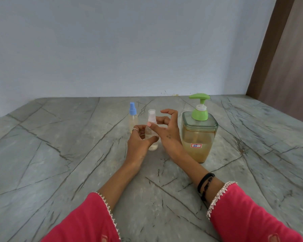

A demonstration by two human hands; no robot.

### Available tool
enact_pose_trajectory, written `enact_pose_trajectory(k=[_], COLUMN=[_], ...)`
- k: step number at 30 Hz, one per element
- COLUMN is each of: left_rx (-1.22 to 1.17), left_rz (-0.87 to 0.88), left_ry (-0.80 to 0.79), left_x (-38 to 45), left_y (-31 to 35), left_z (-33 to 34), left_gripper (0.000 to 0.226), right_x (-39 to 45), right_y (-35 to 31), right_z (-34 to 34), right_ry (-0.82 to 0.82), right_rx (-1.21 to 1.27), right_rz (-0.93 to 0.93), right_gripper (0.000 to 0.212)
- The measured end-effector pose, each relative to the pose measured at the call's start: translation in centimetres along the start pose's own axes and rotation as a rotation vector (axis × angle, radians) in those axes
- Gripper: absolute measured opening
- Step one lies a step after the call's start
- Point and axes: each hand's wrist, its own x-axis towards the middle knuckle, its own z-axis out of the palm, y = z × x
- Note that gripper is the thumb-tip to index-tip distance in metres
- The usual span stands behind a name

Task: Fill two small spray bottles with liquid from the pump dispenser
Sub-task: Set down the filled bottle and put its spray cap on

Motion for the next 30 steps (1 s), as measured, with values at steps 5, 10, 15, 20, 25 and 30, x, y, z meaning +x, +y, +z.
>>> enact_pose_trajectory(k=[5, 10, 15, 20, 25, 30], left_rx=[0.023, 0.035, 0.067, 0.033, 0.009, -0.019], left_rz=[0.018, 0.016, 0.029, -0.009, -0.024, -0.029], left_ry=[-0.007, -0.019, -0.012, 0.058, 0.05, -0.087], left_x=[0.1, 0.2, 0.2, 1.1, 1.7, 1.2], left_y=[0.1, -0.1, -0.1, -0.2, -0.5, -0.4], left_z=[0.3, 0.2, 0.2, -0.5, -1.5, -1.1], left_gripper=[0.032, 0.034, 0.035, 0.042, 0.043, 0.041], right_x=[0.1, -0.4, -1.0, -1.3, -1.0, -0.6], right_y=[0.2, 0.5, 0.4, 0.2, 0.6, 1.0], right_z=[0.5, 0.2, 0.4, 0.2, 0.3, -0.2], right_ry=[0.062, -0.047, -0.038, 0.07, 0.059, -0.066], right_rx=[-0.101, 0.092, 0.198, 0.166, 0.027, 0.03], right_rz=[-0.021, -0.06, -0.077, -0.152, -0.144, -0.083], right_gripper=[0.061, 0.05, 0.038, 0.035, 0.039, 0.045])
